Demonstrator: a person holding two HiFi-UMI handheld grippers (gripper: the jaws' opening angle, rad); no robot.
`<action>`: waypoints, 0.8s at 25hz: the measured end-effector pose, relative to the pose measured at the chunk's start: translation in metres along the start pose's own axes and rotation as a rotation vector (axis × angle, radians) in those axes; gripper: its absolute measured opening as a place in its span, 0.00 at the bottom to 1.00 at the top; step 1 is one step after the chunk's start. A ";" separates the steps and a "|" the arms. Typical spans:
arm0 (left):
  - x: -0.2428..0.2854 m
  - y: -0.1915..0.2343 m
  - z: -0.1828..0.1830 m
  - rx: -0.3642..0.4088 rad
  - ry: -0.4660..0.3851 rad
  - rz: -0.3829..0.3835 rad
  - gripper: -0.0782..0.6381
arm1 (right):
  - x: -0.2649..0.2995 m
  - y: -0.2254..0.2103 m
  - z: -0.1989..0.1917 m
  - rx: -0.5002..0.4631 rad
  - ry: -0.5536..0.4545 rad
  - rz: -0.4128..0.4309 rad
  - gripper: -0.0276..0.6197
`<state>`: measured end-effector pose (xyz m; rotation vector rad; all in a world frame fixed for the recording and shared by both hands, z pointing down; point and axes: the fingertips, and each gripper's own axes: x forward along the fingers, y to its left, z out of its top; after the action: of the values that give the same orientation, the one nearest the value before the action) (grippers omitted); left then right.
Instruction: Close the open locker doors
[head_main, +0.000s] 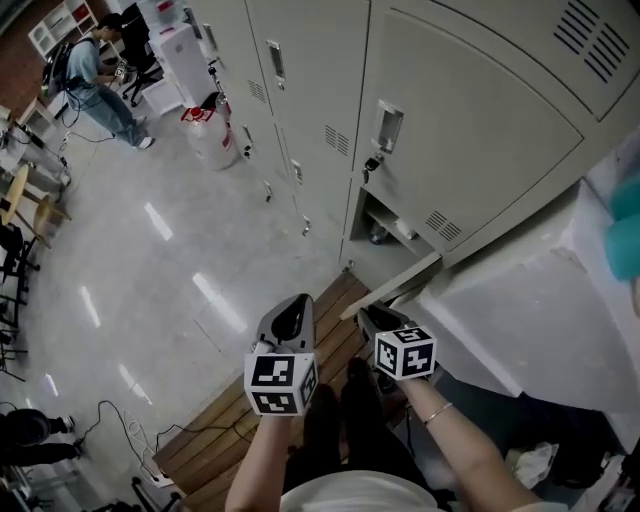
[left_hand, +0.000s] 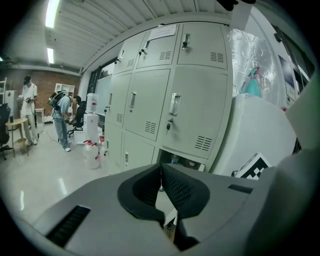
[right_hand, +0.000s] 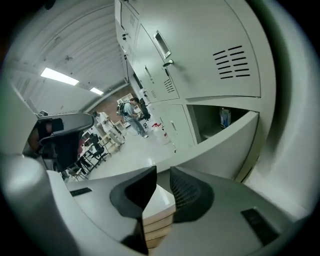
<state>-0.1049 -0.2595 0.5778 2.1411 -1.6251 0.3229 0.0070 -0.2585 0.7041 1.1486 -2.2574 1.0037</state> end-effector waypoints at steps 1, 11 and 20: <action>0.001 0.003 0.001 -0.006 0.000 0.009 0.14 | 0.005 0.000 0.004 -0.006 0.004 0.004 0.16; 0.014 0.034 0.011 -0.046 -0.006 0.095 0.14 | 0.045 -0.007 0.030 -0.028 0.046 0.027 0.15; 0.034 0.044 0.021 -0.062 -0.001 0.113 0.14 | 0.075 -0.024 0.059 -0.016 0.041 -0.010 0.14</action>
<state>-0.1389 -0.3084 0.5834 2.0087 -1.7379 0.3011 -0.0182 -0.3521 0.7226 1.1219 -2.2219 0.9940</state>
